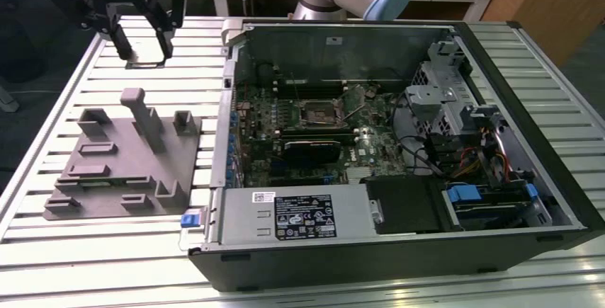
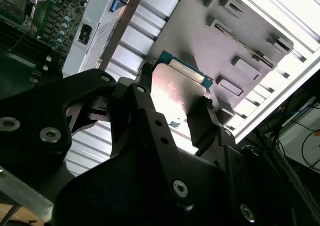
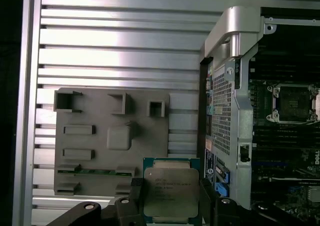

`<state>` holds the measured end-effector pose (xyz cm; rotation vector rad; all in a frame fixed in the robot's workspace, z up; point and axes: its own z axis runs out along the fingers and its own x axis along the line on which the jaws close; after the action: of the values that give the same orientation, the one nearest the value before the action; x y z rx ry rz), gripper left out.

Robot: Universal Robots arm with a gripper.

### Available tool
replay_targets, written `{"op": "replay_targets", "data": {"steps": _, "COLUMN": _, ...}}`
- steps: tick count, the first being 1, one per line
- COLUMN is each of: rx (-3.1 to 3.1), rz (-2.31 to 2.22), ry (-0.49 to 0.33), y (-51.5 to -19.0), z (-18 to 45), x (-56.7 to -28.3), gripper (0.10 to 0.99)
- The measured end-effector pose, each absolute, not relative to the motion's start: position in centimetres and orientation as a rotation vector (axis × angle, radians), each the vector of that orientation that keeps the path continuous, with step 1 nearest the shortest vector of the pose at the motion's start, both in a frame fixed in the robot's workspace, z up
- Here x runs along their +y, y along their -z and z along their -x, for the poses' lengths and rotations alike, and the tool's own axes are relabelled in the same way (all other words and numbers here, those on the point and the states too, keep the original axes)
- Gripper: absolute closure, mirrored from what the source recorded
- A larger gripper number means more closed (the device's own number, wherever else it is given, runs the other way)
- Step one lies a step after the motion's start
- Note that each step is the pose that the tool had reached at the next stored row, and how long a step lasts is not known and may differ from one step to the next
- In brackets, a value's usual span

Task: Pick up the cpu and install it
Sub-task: 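Pick up the cpu and move it towards the insertion slot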

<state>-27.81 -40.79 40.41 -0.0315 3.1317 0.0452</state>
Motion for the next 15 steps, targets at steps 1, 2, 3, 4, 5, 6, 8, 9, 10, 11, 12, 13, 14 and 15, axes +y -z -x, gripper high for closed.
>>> {"op": "replay_targets", "data": {"steps": 1, "rx": 3.132, "rz": 0.031, "ry": -0.045, "y": -40.4, "z": 27.8, "x": -40.8, "gripper": 0.553}}
{"op": "replay_targets", "data": {"steps": 2, "rx": 3.132, "rz": 0.032, "ry": -0.045, "y": -40.4, "z": 27.7, "x": -40.8, "gripper": 0.553}}
{"op": "replay_targets", "data": {"steps": 3, "rx": 3.132, "rz": 0.032, "ry": -0.045, "y": -40.4, "z": 27.6, "x": -40.8, "gripper": 0.553}}
{"op": "replay_targets", "data": {"steps": 4, "rx": 3.132, "rz": 0.032, "ry": -0.045, "y": -40.4, "z": 27.5, "x": -40.8, "gripper": 0.553}}
{"op": "replay_targets", "data": {"steps": 5, "rx": 3.132, "rz": 0.031, "ry": -0.045, "y": -40.4, "z": 27.5, "x": -40.8, "gripper": 0.553}}
{"op": "replay_targets", "data": {"steps": 6, "rx": 3.132, "rz": 0.031, "ry": -0.045, "y": -40.4, "z": 27.4, "x": -40.8, "gripper": 0.553}}
{"op": "replay_targets", "data": {"steps": 8, "rx": 3.132, "rz": 0.031, "ry": -0.045, "y": -40.4, "z": 27.3, "x": -40.8, "gripper": 0.553}}
{"op": "replay_targets", "data": {"steps": 9, "rx": 3.132, "rz": 0.031, "ry": -0.045, "y": -40.4, "z": 27.2, "x": -40.8, "gripper": 0.553}}
{"op": "replay_targets", "data": {"steps": 10, "rx": 3.132, "rz": 0.031, "ry": -0.045, "y": -40.4, "z": 27.1, "x": -40.8, "gripper": 0.553}}
{"op": "replay_targets", "data": {"steps": 11, "rx": 3.132, "rz": 0.031, "ry": -0.045, "y": -40.4, "z": 27.0, "x": -40.8, "gripper": 0.553}}
{"op": "replay_targets", "data": {"steps": 12, "rx": 3.132, "rz": 0.032, "ry": -0.045, "y": -40.4, "z": 26.9, "x": -40.8, "gripper": 0.553}}
{"op": "replay_targets", "data": {"steps": 13, "rx": 3.132, "rz": 0.031, "ry": -0.045, "y": -40.4, "z": 26.8, "x": -40.7, "gripper": 0.553}}
{"op": "replay_targets", "data": {"steps": 14, "rx": 3.132, "rz": 0.031, "ry": -0.045, "y": -40.4, "z": 26.6, "x": -40.7, "gripper": 0.553}}
{"op": "replay_targets", "data": {"steps": 15, "rx": 3.132, "rz": 0.031, "ry": -0.045, "y": -40.4, "z": 26.5, "x": -40.7, "gripper": 0.553}}
